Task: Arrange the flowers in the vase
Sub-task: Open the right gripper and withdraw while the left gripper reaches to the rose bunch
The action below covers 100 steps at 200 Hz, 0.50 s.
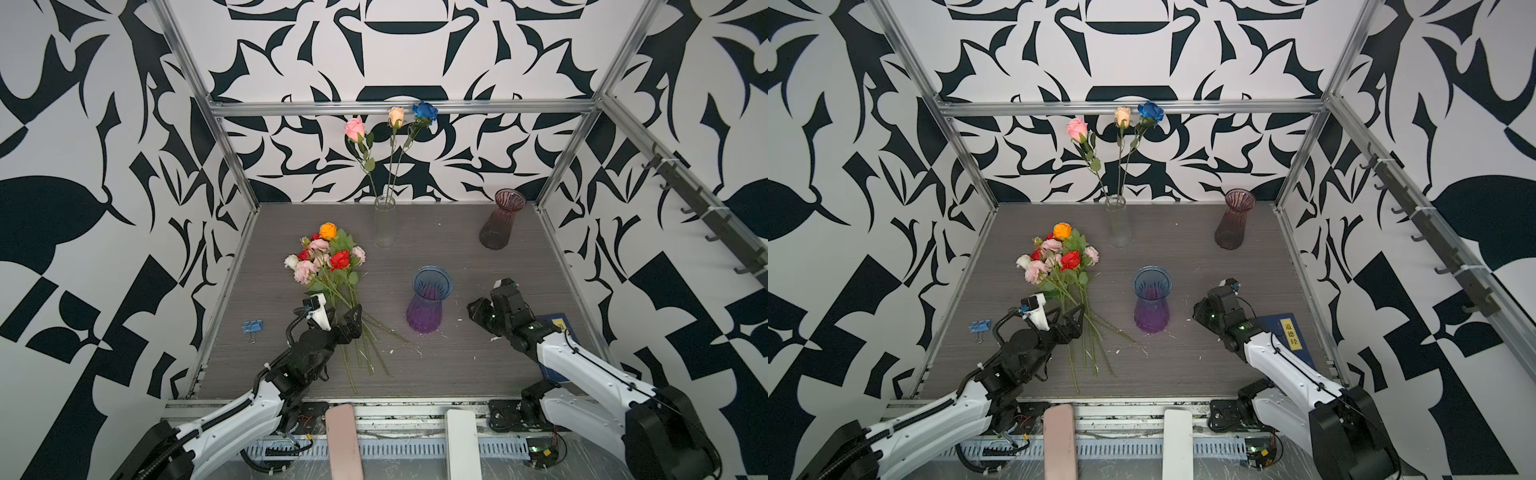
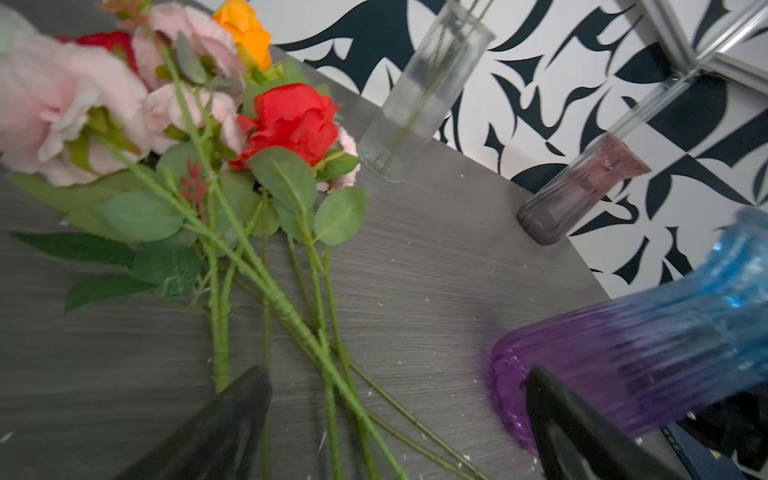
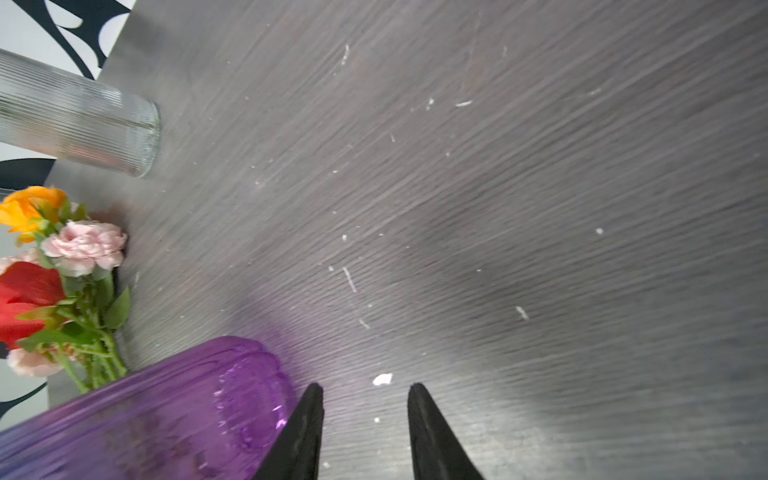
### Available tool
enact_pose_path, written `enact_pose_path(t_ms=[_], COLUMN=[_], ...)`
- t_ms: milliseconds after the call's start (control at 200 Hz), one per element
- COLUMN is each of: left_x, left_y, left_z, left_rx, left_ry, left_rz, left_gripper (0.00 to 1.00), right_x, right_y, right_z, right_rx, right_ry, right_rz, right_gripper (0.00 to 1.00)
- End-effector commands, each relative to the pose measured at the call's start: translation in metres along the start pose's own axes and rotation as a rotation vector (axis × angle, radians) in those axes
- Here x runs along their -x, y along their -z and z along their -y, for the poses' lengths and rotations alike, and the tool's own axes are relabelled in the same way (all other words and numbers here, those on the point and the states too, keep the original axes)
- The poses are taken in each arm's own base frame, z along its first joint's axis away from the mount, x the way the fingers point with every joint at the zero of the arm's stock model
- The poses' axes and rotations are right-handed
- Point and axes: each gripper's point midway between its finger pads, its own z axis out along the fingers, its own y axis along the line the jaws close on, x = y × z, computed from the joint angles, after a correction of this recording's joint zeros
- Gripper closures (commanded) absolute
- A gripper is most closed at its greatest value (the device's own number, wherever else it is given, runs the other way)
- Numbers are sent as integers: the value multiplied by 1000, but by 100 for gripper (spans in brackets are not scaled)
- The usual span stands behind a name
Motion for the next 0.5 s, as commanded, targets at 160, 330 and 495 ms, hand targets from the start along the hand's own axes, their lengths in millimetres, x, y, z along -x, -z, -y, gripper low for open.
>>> enact_pose_path(t_ms=[160,330,495], left_x=[13,25,48], left_y=[-14,-15,-18], left_z=[-16,-20,-21], left_rx=[33,79,117], left_ry=[179,213,260], left_rz=[-33,-71,-141], left_gripper=[4,1,1], right_x=[-9,-8,-8], right_y=[-15,-16,-16], right_z=[21,26,23], right_rx=[29,0,17], right_ry=[-45,-64,-54], right_rz=[59,67,65], right_gripper=[62,62,62])
